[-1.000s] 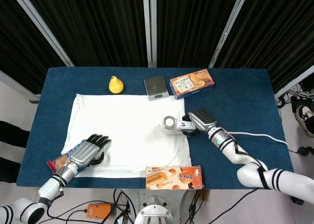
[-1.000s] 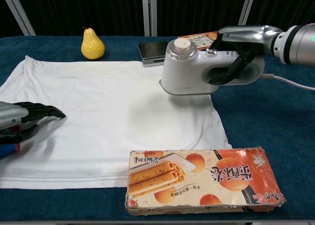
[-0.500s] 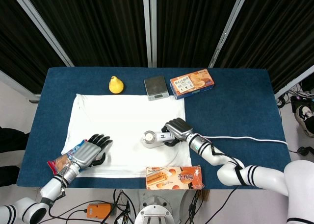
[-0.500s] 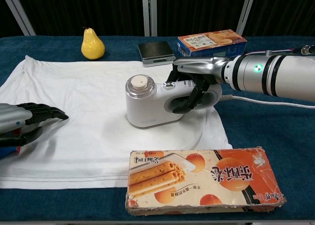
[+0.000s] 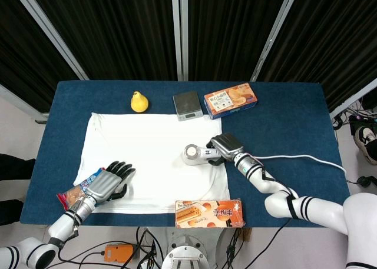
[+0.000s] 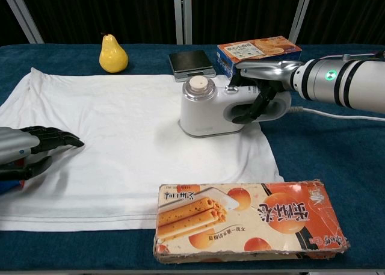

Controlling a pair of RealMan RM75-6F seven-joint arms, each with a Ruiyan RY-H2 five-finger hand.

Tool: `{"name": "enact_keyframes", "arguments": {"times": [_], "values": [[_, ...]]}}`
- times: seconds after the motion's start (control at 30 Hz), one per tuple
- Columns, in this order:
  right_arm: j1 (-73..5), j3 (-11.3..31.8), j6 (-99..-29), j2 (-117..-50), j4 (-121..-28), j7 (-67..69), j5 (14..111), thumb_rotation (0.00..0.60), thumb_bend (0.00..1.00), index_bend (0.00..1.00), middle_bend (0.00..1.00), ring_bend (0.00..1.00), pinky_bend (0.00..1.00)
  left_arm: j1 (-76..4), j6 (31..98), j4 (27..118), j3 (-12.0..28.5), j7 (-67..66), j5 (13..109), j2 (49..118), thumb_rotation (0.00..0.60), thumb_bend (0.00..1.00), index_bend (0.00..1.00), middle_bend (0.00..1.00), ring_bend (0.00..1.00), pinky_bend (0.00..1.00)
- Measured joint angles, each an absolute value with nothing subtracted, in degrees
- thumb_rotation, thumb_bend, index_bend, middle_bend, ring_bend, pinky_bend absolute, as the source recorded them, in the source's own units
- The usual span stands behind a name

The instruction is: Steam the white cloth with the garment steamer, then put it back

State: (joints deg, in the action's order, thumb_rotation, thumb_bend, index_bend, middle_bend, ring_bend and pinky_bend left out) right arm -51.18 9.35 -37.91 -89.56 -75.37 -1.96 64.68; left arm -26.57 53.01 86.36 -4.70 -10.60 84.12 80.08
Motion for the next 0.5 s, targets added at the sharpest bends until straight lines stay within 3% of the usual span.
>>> {"name": "enact_keyframes", "arguments": {"times": [0.27,0.5], "values": [[-48.66,9.08,-39.37,-86.82,-73.9,0.09,63.97,0.6,0.63,1.0,0.91,0.89,0.65,-26.62,53.42,86.04,-4.94,-9.94,84.17,79.96,0.0,0.54,0.06,0.04,0.0,0.0],[-46.72,9.48,-42.76,-84.1,-78.01,5.7,69.84,0.6,0.63,1.0,0.91,0.89,0.65,-26.88,53.57,86.14,-5.01,-9.95,84.27,80.1,0.0,0.54,0.06,0.04,0.0,0.0]]}}
